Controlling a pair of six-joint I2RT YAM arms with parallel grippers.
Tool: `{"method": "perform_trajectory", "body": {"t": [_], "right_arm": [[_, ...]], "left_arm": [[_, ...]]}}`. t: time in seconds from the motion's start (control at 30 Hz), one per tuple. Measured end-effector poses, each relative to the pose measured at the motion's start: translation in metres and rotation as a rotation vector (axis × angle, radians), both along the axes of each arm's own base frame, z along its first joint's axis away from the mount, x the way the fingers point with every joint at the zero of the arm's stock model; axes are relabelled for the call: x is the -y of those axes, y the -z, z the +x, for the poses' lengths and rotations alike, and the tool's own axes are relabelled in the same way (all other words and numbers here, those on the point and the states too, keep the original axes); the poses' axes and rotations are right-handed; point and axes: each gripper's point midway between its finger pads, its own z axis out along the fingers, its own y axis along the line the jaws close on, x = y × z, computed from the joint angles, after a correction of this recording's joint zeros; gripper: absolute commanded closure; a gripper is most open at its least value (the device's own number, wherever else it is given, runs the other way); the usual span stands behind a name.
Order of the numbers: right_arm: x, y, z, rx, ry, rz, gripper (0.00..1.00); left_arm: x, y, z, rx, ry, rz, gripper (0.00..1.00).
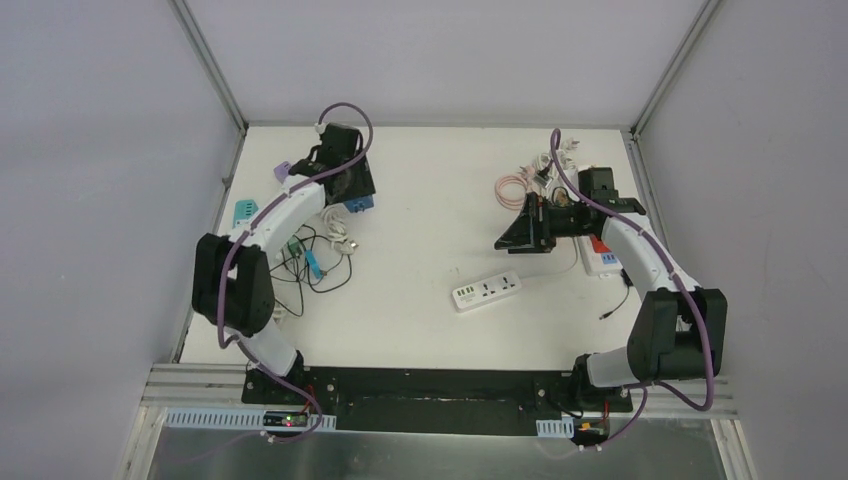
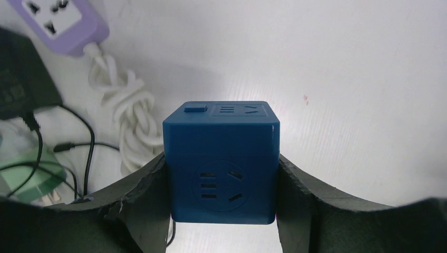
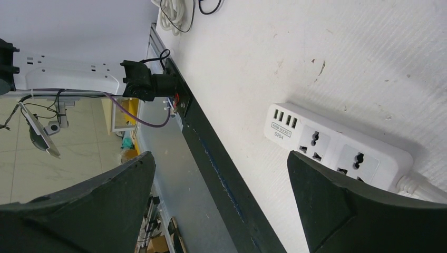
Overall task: Pull the plug off the socket
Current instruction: Place the plug at the center of the board.
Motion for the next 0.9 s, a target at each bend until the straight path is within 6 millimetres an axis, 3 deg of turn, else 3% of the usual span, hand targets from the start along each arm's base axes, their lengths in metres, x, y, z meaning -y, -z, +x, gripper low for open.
{"method": "perform_trajectory", "body": {"t": [0.17,0.43,0.67,0.9], "right_arm": [[0.004,-0.005,0.001,0.029,0.014,-0.005,0.00],[0.008,-0.004,0.002,0.037,0.022,-0.020,0.00],[0.012,-0.006,0.007,0.059,0.029,-0.032,0.00],[0.018,0.000,0.011,0.044,0.040,-0.049,0.00]], "left_arm": [[-0.007,-0.005,0.049,-0.004,-0.066,0.042,1.00],[-0.059,0.029,0.123,-0.085,-0.212,0.142,1.00],[-0.100,0.056,0.155,-0.131,-0.272,0.176,1.00],[-0.115,0.074,0.173,-0.145,-0.296,0.172,0.96]]}}
